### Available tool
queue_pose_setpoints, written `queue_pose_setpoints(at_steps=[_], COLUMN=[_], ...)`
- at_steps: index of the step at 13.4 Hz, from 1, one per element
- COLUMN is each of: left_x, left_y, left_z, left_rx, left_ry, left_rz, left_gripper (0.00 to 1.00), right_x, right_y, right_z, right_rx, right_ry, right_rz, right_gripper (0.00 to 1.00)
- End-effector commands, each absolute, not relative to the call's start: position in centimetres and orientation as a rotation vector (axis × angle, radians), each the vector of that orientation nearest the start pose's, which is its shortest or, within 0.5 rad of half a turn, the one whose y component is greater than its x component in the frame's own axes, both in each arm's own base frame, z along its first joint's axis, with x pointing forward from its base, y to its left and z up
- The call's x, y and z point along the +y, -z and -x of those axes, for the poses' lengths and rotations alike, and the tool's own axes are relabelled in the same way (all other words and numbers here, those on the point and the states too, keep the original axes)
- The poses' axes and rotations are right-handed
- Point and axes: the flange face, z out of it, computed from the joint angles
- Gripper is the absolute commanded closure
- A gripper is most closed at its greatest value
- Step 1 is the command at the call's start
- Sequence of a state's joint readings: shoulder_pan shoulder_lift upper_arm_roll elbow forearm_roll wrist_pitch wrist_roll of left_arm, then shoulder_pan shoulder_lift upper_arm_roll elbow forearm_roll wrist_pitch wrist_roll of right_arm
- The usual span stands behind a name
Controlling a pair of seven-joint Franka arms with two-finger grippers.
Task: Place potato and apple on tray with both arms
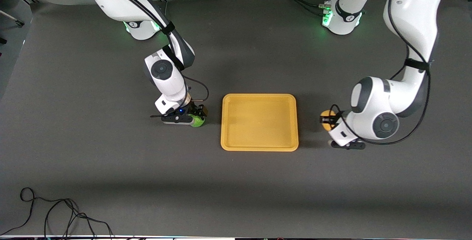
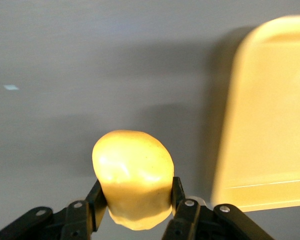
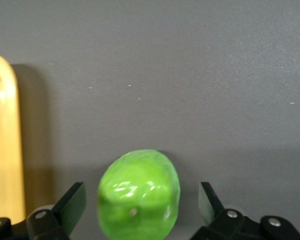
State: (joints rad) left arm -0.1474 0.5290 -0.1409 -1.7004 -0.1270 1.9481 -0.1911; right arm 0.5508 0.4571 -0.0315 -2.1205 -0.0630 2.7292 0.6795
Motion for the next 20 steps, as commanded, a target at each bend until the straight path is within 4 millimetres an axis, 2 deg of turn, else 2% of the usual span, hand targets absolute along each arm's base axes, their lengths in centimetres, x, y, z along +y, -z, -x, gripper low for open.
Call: queue_pose_setpoints(at_steps=[1,2,3,4,5,7,8,9,10,11,12,13,16,17,19,20], left_x=[-24.6,-26.9,-29.6,-31.2,-31.3,-31.4,-31.3,-31.1,-31.0,-30.8,-30.8,-30.9,-31.1,-31.1,-31.0,-30.3], left_y=[-28.4,-28.2,-26.9,-25.3,-24.3,-23.5,-23.5,-23.4,-23.1,-22.5,-22.5,-22.5,-23.2,-23.3,-23.4,-24.3], left_z=[-61.8,-61.7,-61.5,-61.4,-61.6,-61.0,-60.9,-60.9,-60.6,-60.5,-60.6,-60.5,-60.6,-60.6,-60.5,-60.4], left_rx=[-0.063,-0.073,-0.054,-0.040,-0.044,-0.032,-0.032,-0.017,0.020,0.034,0.034,0.031,0.015,0.014,0.019,0.026], left_ry=[-0.485,-0.491,-0.485,-0.451,-0.419,-0.452,-0.457,-0.462,-0.459,-0.458,-0.456,-0.457,-0.447,-0.448,-0.457,-0.497], left_rz=[3.236,3.248,3.245,3.246,3.254,3.238,3.234,3.215,3.178,3.159,3.160,3.160,3.166,3.167,3.162,3.143], left_gripper=[0.82,0.82,0.80,0.80,0.79,0.78,0.76,0.76,0.72,0.61,0.39,0.33,0.28,0.28,0.28,0.28], right_x=[29.9,29.9,30.0,30.0,30.0,30.6,30.6,30.7,30.6,30.5,30.4,30.2,29.6,28.8,28.5,27.9], right_y=[-20.3,-19.7,-19.2,-19.0,-18.8,-18.3,-18.4,-18.9,-19.9,-21.5,-23.1,-25.3,-33.1,-35.8,-41.2,-43.4], right_z=[-51.7,-51.6,-51.5,-51.6,-51.5,-51.0,-51.0,-51.1,-51.7,-52.2,-52.8,-53.4,-55.8,-56.9,-57.9,-58.5], right_rx=[0.141,0.140,0.137,0.136,0.134,0.115,0.113,0.102,0.104,0.109,0.109,0.111,0.112,0.121,0.109,0.127], right_ry=[0.269,0.269,0.270,0.270,0.266,0.256,0.256,0.262,0.283,0.293,0.282,0.273,0.199,0.160,0.051,-0.009], right_rz=[3.075,3.075,3.073,3.073,3.075,3.080,3.080,3.078,3.070,3.068,3.079,3.091,3.142,3.164,3.180,3.173], right_gripper=[0.00,0.00,0.00,0.00,0.08,0.42,0.53,0.58,0.58,0.59,0.59,0.59,0.59,0.59,0.59,0.59])
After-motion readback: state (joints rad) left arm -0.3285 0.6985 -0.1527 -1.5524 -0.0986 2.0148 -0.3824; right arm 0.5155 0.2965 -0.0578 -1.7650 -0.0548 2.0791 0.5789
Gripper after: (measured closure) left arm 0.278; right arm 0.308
